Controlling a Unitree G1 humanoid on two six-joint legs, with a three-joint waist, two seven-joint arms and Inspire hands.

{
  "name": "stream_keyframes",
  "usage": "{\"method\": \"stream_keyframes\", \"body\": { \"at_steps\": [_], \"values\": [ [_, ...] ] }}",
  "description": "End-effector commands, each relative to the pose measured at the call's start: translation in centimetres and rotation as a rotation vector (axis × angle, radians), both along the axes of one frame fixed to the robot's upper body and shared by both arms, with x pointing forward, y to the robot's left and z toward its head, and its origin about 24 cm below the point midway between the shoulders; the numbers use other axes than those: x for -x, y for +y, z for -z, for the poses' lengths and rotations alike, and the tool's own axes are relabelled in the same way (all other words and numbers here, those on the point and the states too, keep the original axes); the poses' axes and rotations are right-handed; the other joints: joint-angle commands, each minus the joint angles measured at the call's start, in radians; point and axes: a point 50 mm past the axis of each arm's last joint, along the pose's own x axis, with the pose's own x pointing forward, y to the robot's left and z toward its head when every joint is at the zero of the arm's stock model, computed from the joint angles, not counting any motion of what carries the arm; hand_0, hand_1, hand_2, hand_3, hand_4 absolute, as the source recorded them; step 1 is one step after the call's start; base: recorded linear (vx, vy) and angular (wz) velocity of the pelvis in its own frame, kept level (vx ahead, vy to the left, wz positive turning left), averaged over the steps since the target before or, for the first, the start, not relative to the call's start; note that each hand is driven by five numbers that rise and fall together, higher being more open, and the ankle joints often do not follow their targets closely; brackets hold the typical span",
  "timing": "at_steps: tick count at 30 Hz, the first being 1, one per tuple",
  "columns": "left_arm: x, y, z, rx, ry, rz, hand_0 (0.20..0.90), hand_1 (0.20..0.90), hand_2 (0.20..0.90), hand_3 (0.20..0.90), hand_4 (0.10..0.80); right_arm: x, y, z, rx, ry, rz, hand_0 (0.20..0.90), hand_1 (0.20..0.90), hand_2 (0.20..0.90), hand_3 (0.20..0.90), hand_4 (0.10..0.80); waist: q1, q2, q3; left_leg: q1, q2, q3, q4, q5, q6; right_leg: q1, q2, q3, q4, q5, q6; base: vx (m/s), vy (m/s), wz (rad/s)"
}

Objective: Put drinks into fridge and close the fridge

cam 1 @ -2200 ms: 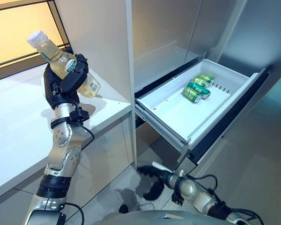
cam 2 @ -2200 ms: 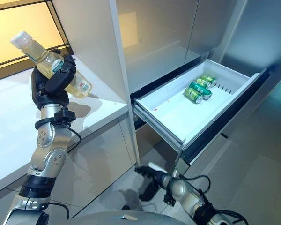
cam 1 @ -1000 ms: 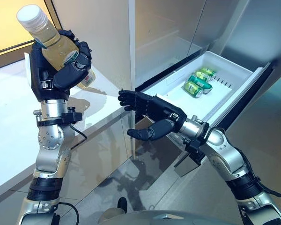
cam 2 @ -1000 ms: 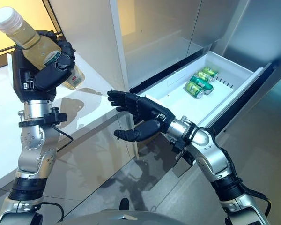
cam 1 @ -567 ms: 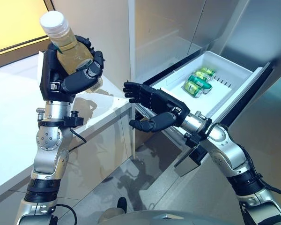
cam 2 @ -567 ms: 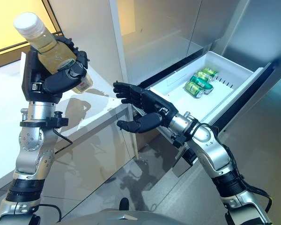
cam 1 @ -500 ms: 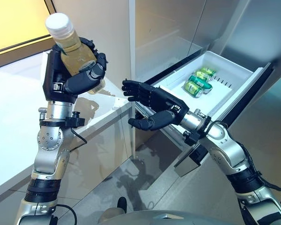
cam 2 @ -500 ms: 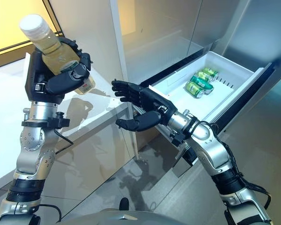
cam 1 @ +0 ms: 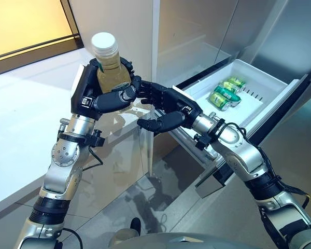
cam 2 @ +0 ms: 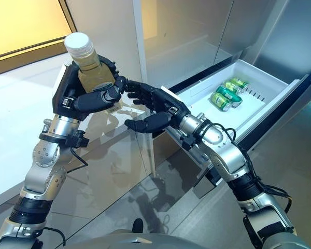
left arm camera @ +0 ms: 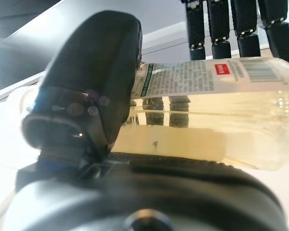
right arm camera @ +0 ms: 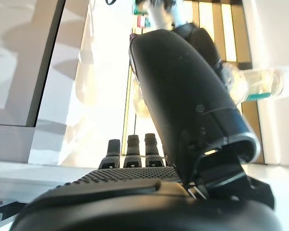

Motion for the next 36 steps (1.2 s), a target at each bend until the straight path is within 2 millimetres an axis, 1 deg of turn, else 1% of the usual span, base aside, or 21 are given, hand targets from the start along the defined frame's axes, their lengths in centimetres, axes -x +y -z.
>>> {"method": "stream_keyframes", "body": {
  "at_steps": [1,3,4,5,7,8,9,17,31,36],
  "values": [
    [0.9,-0.6,-5.7,0.06,-0.288,0.1,0.3,0.3,0.3,0.2,0.1,-0.2,2.3,-5.1,-0.136,-0.172,-0.095,0.9,0.9,0.9,0.9,0.8,0.002,0.023,-0.125,0.041,-0.024,-0.068,0.001,-0.139,0.022,-0.086,0.052,0.043,0.01,0.056,0.002,0.0,0.0,0.0],
    [0.9,-0.7,-5.7,0.065,-0.284,0.117,0.3,0.3,0.3,0.2,0.1,-0.4,2.5,-5.3,-0.131,-0.171,-0.093,0.9,0.9,0.9,0.9,0.8,0.005,0.022,-0.124,0.042,-0.024,-0.069,0.001,-0.14,0.023,-0.085,0.051,0.041,0.009,0.056,0.001,0.019,0.002,0.0],
    [0.9,-0.9,-5.7,0.073,-0.279,0.14,0.3,0.3,0.3,0.2,0.1,-0.5,2.8,-5.4,-0.13,-0.172,-0.096,0.9,0.9,0.9,0.9,0.8,0.007,0.022,-0.122,0.037,-0.025,-0.07,0.001,-0.13,0.024,-0.09,0.05,0.039,0.01,0.064,0.0,0.0,0.0,0.0],
    [0.9,-0.9,-5.7,0.074,-0.277,0.144,0.3,0.3,0.3,0.2,0.1,-0.5,2.8,-5.4,-0.13,-0.17,-0.099,0.9,0.9,0.9,0.9,0.8,0.008,0.022,-0.123,0.042,-0.025,-0.072,0.001,-0.14,0.024,-0.084,0.051,0.039,0.009,0.056,0.001,0.0,0.0,0.0],
    [0.8,-1.1,-5.7,0.081,-0.272,0.165,0.3,0.3,0.3,0.2,0.1,-0.5,3.2,-5.4,-0.131,-0.166,-0.109,0.9,0.9,0.9,0.9,0.8,0.011,0.021,-0.124,0.041,-0.025,-0.073,0.001,-0.14,0.024,-0.084,0.05,0.038,0.008,0.056,0.001,0.021,0.001,0.01],
    [0.9,-1.3,-5.6,0.085,-0.266,0.181,0.3,0.3,0.3,0.2,0.1,-0.6,3.5,-5.6,-0.127,-0.169,-0.111,0.9,0.9,0.9,0.9,0.8,0.014,0.02,-0.123,0.035,-0.026,-0.073,0.001,-0.13,0.024,-0.09,0.049,0.036,0.009,0.064,-0.001,0.0,0.0,0.0],
    [0.9,-1.3,-5.6,0.085,-0.265,0.182,0.3,0.3,0.3,0.2,0.1,-0.6,3.5,-5.6,-0.127,-0.168,-0.112,0.9,0.9,0.9,0.9,0.8,0.014,0.02,-0.124,0.04,-0.026,-0.074,0.001,-0.14,0.024,-0.084,0.05,0.037,0.008,0.056,0.0,0.004,0.005,0.04],
    [0.8,-2.0,-5.3,0.081,-0.239,0.251,0.3,0.3,0.3,0.2,0.1,-0.7,4.4,-6.0,-0.116,-0.168,-0.135,0.9,0.9,0.9,0.9,0.8,0.022,0.019,-0.124,0.042,-0.027,-0.076,0.001,-0.141,0.025,-0.082,0.048,0.031,0.008,0.056,-0.001,0.008,0.002,0.01],
    [0.9,-3.1,-5.2,0.125,-0.229,0.366,0.3,0.3,0.3,0.2,0.1,-1.1,6.5,-5.6,-0.153,-0.076,-0.182,0.9,0.9,0.9,0.9,0.8,0.039,0.017,-0.124,0.043,-0.03,-0.082,0.001,-0.141,0.029,-0.079,0.045,0.023,0.007,0.057,-0.002,0.0,0.0,0.0],
    [1.0,-3.5,-5.2,0.128,-0.225,0.394,0.3,0.3,0.3,0.2,0.1,-1.0,7.1,-5.6,-0.148,-0.077,-0.19,0.9,0.9,0.9,0.9,0.8,0.041,0.018,-0.125,0.041,-0.03,-0.083,0.001,-0.141,0.03,-0.08,0.044,0.022,0.007,0.057,-0.002,0.0,0.0,0.0]
  ]
}}
